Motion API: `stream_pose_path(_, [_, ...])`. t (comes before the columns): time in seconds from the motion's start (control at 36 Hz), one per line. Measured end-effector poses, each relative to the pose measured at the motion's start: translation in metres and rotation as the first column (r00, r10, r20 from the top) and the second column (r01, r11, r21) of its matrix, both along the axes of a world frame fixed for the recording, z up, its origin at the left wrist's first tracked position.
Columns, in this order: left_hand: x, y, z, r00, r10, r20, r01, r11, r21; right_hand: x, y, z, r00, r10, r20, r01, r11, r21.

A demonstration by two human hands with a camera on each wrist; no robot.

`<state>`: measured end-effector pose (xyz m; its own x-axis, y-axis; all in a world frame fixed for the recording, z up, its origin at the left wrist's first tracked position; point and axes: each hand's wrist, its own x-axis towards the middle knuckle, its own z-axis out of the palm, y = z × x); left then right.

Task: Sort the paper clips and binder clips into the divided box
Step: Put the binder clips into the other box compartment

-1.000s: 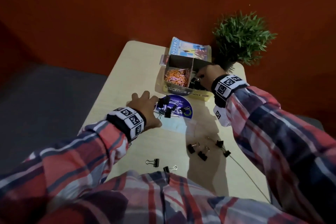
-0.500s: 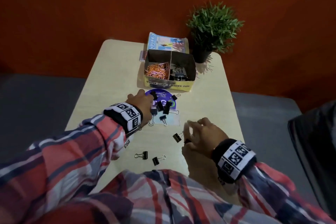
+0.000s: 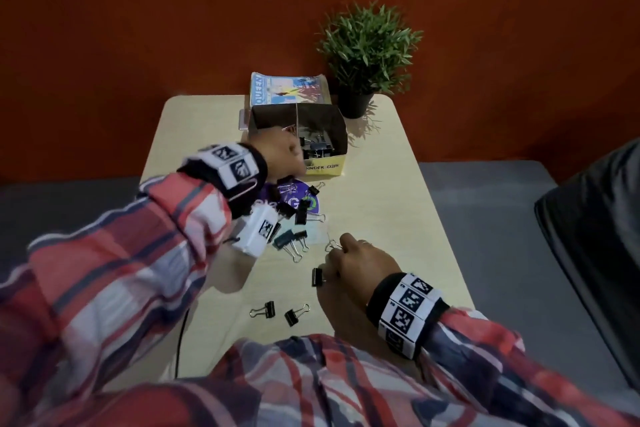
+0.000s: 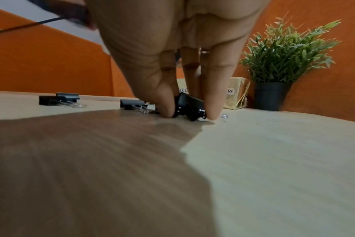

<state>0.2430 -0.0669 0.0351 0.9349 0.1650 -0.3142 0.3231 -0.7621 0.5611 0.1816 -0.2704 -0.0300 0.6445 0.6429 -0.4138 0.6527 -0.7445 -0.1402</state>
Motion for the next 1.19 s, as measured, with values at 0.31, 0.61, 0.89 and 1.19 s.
stream_pose_path(0.31, [0.066, -0.017, 0.001, 0.969, 0.04, 0.245, -0.067, 0.992, 0.105, -0.002, 0.003, 0.001, 0.996, 0.07, 0.046, -0.071, 0.997, 0.025])
stream_pose_path(0.61, [-0.001, 0.022, -0.013, 0.987, -0.028, 0.156, 0.026, 1.0, 0.018, 0.027, 0.0, 0.003, 1.0, -0.002, 0.019, -0.001, 0.989, 0.15])
stream_pose_path(0.89, [-0.075, 0.003, -0.061, 0.967, -0.175, -0.186, 0.224, 0.929, 0.293, 0.112, 0.045, 0.062, 0.936, -0.169, 0.308, 0.002, 0.879, 0.476])
stream_pose_path(1.19, [-0.072, -0.021, -0.071, 0.989, -0.014, -0.147, 0.051, 0.967, 0.252, 0.197, 0.101, 0.054, 0.938, -0.197, 0.284, 0.142, 0.969, 0.203])
